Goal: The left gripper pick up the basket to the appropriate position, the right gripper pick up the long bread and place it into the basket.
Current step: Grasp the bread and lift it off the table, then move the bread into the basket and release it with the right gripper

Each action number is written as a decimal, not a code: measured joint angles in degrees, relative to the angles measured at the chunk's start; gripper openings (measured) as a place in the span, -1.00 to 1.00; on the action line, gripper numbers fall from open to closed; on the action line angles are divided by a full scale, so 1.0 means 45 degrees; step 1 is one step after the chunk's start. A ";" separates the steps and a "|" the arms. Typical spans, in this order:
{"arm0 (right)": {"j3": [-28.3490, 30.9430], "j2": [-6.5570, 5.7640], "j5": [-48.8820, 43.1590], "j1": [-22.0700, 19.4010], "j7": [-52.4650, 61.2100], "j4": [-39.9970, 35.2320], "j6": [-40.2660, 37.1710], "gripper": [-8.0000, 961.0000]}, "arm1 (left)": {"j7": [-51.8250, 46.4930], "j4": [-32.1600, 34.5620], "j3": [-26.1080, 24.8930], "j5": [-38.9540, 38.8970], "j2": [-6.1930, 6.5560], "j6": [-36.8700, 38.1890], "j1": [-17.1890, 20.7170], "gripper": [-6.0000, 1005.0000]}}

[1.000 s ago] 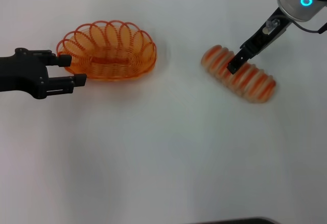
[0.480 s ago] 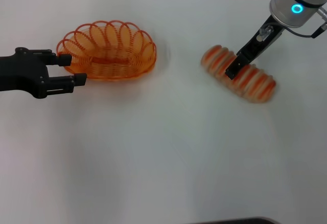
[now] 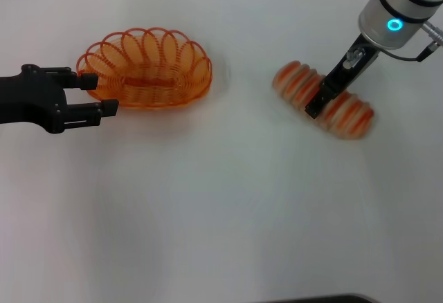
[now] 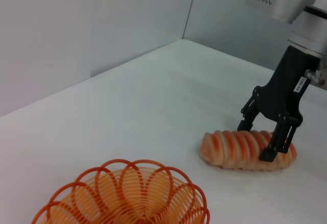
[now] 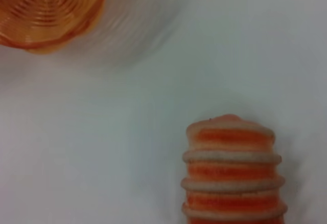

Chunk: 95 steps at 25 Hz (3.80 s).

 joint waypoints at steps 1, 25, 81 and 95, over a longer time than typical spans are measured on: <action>-0.0016 0.0002 0.0000 0.0008 0.0000 0.0039 0.0025 0.87 | -0.0001 0.0002 0.0002 0.0000 0.0000 -0.0003 -0.0002 0.25; -0.0795 -0.0036 -0.0180 0.0047 0.0607 0.0045 0.0435 0.50 | -0.0028 0.0004 0.0018 0.0001 0.0000 -0.0004 -0.0019 0.25; -0.1393 0.0194 0.4452 0.2474 -0.7074 -0.1444 0.1329 -0.35 | -0.0180 0.0220 -0.0028 -0.0313 -0.0019 0.0225 -0.0113 0.25; -0.2266 0.0100 0.6256 0.2398 -0.8476 0.0590 0.3641 -0.26 | -0.0128 0.0696 -0.0157 -0.0174 0.0000 -0.0046 0.0078 0.24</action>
